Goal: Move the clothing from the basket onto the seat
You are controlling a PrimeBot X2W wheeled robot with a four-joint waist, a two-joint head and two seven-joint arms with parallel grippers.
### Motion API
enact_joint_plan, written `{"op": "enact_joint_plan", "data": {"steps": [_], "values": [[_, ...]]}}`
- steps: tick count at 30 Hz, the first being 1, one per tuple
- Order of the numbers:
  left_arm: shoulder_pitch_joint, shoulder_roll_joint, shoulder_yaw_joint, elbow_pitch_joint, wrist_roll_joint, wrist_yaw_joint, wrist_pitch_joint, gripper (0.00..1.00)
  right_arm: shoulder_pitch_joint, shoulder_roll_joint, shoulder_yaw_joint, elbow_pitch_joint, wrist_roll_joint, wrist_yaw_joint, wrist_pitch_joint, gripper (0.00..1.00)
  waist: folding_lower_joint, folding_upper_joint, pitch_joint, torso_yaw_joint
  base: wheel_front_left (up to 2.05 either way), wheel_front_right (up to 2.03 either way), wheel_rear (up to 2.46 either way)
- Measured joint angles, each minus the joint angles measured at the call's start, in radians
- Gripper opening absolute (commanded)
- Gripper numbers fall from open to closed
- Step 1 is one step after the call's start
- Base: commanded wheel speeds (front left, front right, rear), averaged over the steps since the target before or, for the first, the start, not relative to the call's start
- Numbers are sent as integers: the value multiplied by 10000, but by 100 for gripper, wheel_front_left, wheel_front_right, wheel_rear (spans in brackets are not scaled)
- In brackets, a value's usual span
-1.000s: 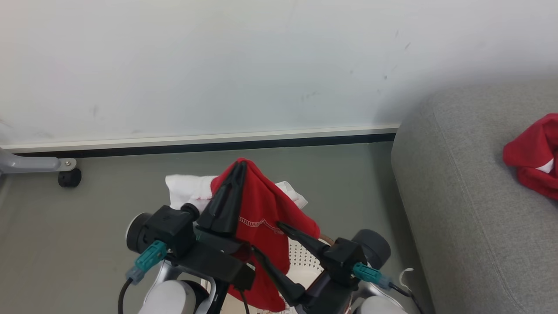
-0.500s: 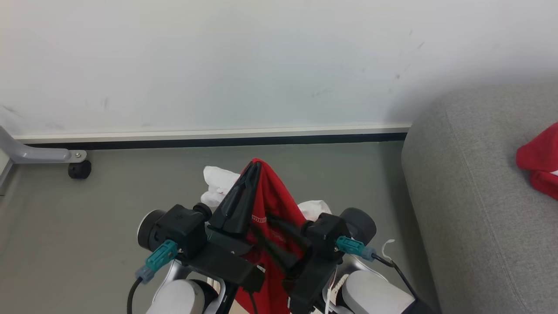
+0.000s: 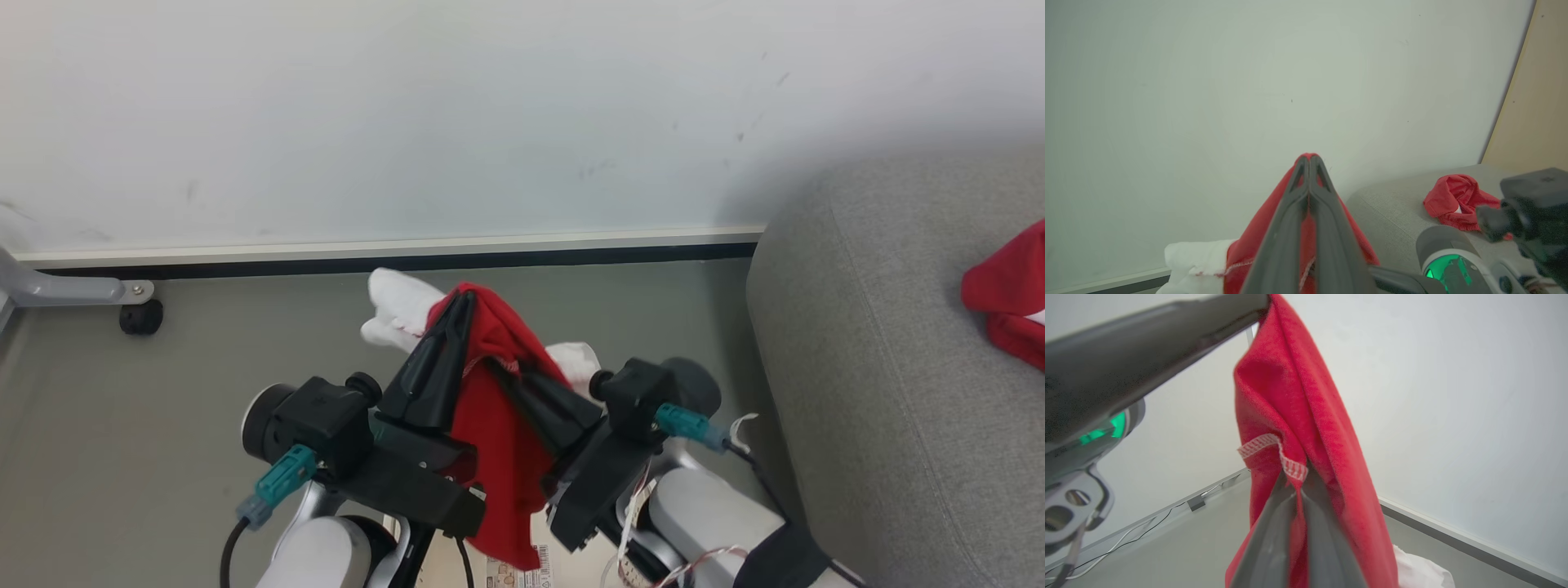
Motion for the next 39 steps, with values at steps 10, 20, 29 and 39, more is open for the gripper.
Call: {"op": "enact_joint_plan", "data": {"steps": [10,20,29,39], "values": [[18,153,-61,-150,140,56,-25,100,-518,-113,-901,725,0,-86,-328,0,0,0,112,-253,0,0,0],[458,443,-397,-228,376,-33,153,100,-1071,-685,-1549,1181,0,-174,-474,0,-1,0,288,-479,0,0,0],[844,650,-849,-198,562,-190,295,100,-1588,-1246,-2150,1480,0,-249,-523,0,-1,0,488,-758,0,0,0],[991,796,-1126,-190,851,-309,430,100,-1929,-1730,-2685,1567,0,-351,-600,0,-1,0,770,-1273,0,0,0]]}}
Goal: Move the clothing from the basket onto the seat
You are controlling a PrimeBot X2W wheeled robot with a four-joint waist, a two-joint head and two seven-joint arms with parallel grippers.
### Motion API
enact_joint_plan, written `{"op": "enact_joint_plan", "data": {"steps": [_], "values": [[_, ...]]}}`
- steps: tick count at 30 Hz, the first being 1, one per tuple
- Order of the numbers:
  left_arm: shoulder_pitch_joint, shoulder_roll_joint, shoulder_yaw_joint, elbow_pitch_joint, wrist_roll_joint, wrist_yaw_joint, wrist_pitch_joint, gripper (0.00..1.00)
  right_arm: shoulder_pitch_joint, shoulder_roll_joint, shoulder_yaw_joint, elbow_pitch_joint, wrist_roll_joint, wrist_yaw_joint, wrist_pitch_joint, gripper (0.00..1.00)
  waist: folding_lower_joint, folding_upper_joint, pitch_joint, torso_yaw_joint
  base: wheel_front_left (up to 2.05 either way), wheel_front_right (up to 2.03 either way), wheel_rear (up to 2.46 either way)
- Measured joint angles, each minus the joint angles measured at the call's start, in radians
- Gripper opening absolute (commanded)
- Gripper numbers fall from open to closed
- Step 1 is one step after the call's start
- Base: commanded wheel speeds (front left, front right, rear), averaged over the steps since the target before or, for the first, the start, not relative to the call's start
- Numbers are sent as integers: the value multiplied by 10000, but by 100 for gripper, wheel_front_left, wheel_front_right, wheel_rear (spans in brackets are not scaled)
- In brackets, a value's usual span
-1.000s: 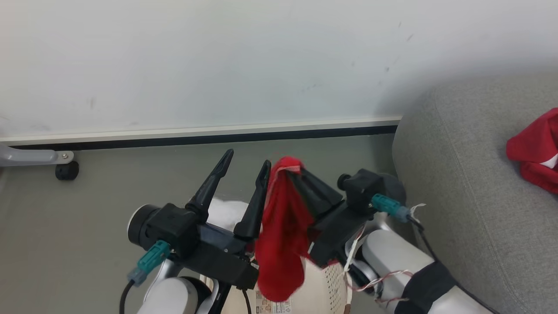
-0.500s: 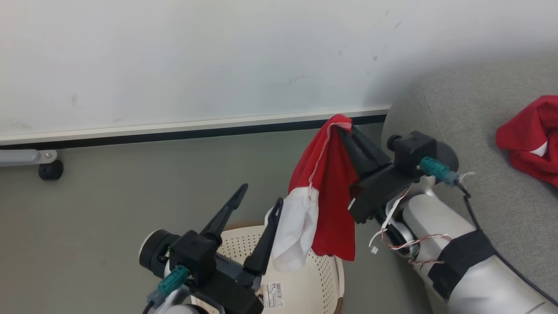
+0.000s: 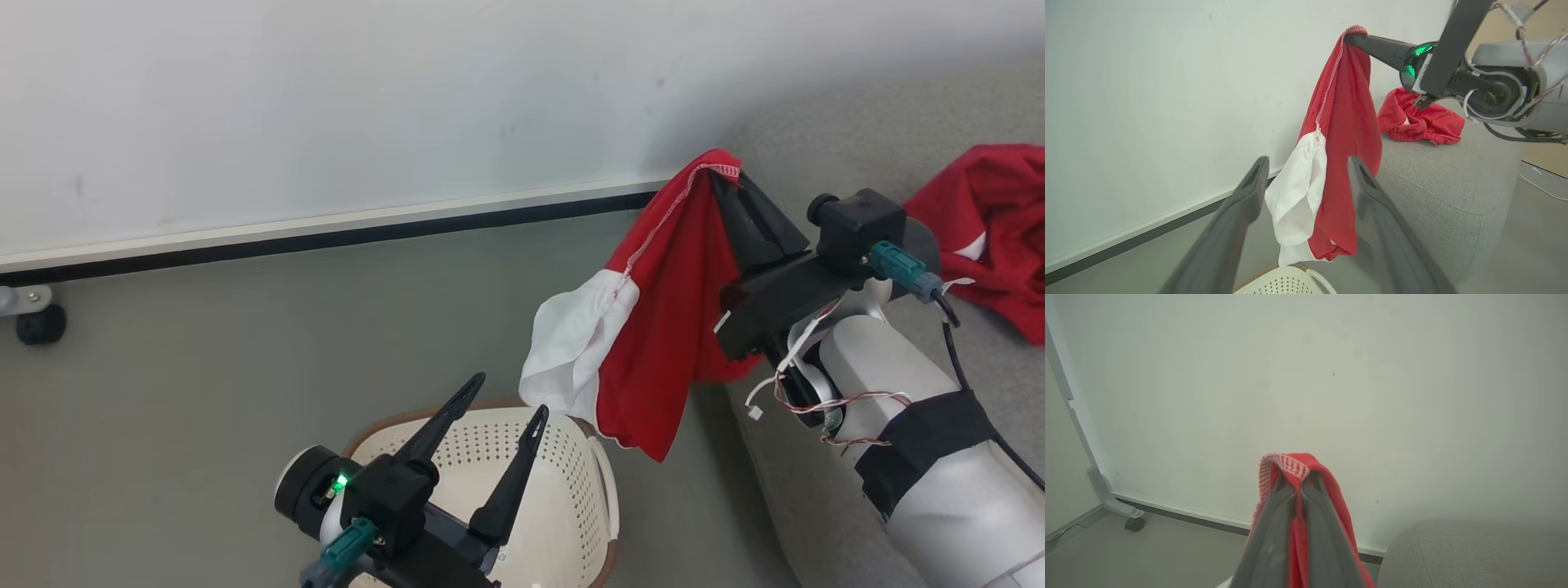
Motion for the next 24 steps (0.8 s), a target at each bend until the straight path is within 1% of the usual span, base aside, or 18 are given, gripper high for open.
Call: {"op": "enact_joint_plan", "data": {"steps": [2,5,6,8,11,12,16,19,24], "values": [[11,98,-25,-36,40,-75,33,100,-48,-23,-105,-19,0,-82,-2,0,0,0,90,-187,0,0,0],[14,173,-71,-96,63,-81,46,100,-116,-36,-174,-35,0,-86,-2,0,0,0,187,-399,0,0,0],[14,215,-155,-148,136,-90,84,100,-128,-56,-244,-54,0,-117,-4,0,0,0,292,-631,0,0,0],[12,247,-221,-234,151,-169,138,100,-133,-121,-343,-61,2,-121,-6,0,0,0,406,-872,0,0,0],[-20,257,-280,-330,221,-176,163,100,-174,-211,-510,-65,44,-142,-10,0,1,0,537,-1112,0,0,0],[-30,274,-297,-435,255,-176,199,100,-284,-334,-606,-54,67,-165,-10,0,1,0,639,-1262,0,0,0],[-164,313,-343,-535,311,-251,253,100,-818,-721,-1034,17,117,-171,-13,0,1,0,915,-1491,0,0,0],[-460,357,-359,-750,385,-267,357,100,-1788,-1381,-1643,157,138,-219,-13,0,2,0,1398,-1696,0,0,0],[-721,401,-414,-755,395,-343,458,100,-2879,-2063,-2265,428,171,-267,-15,0,2,0,1798,-1733,0,0,0]]}}
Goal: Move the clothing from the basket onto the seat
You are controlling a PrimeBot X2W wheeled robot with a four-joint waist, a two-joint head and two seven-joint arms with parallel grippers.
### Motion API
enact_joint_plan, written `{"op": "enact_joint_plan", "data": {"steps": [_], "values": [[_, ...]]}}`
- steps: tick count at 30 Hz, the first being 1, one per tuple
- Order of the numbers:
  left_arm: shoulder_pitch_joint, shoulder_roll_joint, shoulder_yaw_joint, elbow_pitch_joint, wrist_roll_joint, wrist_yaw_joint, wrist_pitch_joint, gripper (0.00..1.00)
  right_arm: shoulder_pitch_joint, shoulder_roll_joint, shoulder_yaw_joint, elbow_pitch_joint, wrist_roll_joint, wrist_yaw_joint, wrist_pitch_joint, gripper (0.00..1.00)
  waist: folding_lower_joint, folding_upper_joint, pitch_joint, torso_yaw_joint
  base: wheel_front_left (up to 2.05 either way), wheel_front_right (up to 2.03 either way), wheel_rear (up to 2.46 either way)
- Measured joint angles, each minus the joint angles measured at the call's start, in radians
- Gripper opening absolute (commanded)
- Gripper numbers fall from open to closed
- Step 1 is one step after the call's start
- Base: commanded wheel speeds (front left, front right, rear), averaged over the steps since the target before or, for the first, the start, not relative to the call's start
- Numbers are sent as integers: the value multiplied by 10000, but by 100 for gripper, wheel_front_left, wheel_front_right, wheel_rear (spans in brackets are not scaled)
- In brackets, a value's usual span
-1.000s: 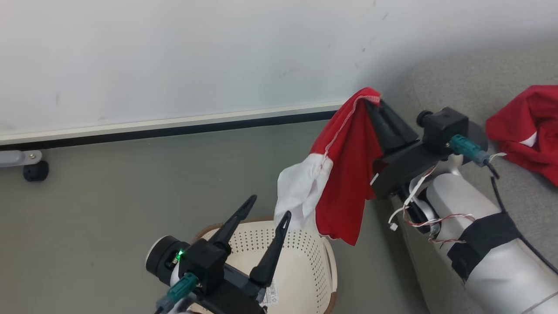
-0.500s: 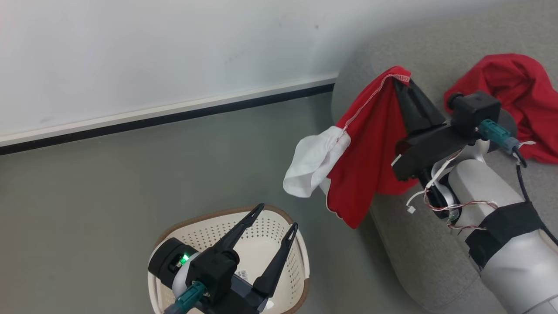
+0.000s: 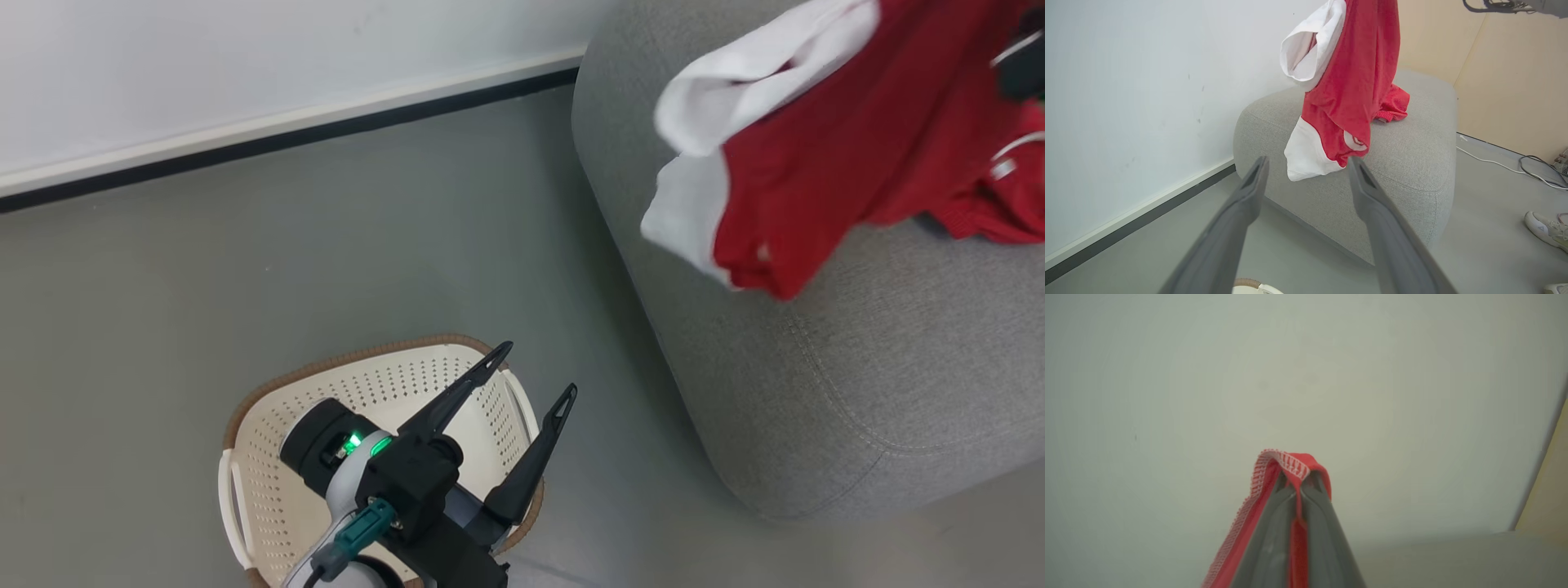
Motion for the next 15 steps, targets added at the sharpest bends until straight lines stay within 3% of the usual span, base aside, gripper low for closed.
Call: {"op": "enact_joint_plan", "data": {"steps": [15], "values": [[-537,10,-230,-303,104,-184,67,100,-2996,-2685,-1202,930,-401,-426,19,0,1,0,1149,708,0,0,0]]}}
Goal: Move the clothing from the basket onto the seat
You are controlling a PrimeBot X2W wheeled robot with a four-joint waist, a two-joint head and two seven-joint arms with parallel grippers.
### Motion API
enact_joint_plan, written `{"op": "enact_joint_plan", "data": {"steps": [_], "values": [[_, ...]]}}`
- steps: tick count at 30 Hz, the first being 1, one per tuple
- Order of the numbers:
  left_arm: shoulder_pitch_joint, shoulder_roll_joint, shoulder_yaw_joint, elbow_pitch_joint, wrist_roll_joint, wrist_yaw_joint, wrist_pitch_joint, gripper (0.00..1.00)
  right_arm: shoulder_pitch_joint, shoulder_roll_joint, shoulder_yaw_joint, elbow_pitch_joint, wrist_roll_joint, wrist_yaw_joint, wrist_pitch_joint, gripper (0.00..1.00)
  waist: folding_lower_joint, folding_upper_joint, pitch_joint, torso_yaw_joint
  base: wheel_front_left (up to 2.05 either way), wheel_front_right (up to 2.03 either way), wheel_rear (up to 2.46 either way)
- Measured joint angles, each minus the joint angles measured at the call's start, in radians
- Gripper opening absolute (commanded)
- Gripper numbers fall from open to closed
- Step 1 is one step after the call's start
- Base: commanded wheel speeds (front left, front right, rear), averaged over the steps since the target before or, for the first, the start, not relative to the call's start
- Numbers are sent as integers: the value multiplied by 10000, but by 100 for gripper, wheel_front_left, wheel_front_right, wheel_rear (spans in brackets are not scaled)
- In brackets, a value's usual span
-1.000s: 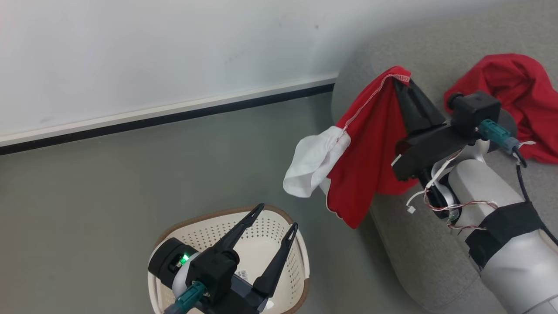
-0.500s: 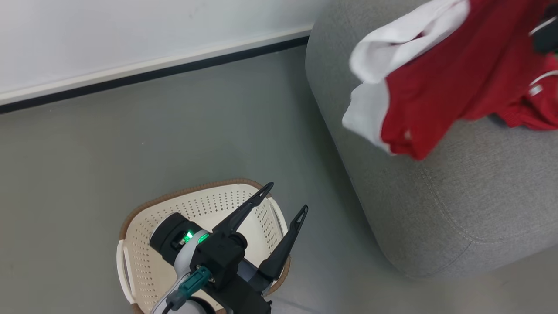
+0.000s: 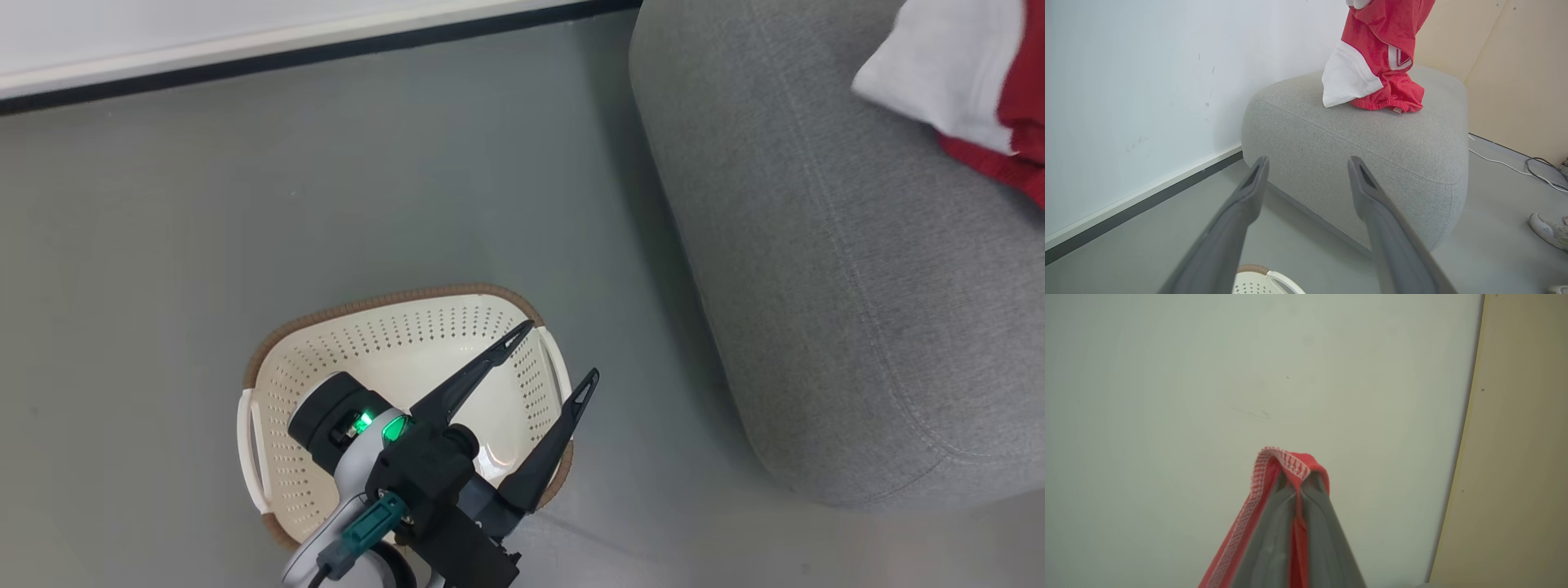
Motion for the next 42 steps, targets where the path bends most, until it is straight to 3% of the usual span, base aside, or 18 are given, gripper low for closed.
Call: {"op": "enact_joint_plan", "data": {"steps": [3,8,24,30,31,42], "values": [[-38,90,25,-130,157,0,0,100,-352,-332,-36,242,-121,-10,190,0,-1,-1,330,123,0,0,0],[-241,186,96,-267,173,-2,0,100,-342,-326,127,803,-153,4,351,0,0,0,779,214,0,0,0],[-825,445,136,-305,265,-136,-4,100,1842,1014,-506,3534,1062,94,337,0,-2,-1,1766,259,0,0,0],[-842,489,186,-117,263,-161,-59,100,1970,1348,-550,3756,1244,94,278,0,-2,-1,1712,242,0,0,0],[-844,504,215,31,263,-161,-113,100,1969,1559,-445,3758,1214,105,205,100,-2,-1,1571,180,0,0,0],[-975,182,286,648,153,-75,-491,100,2127,1678,-153,3783,800,173,-4,100,-2,-1,824,104,0,0,0]]}}
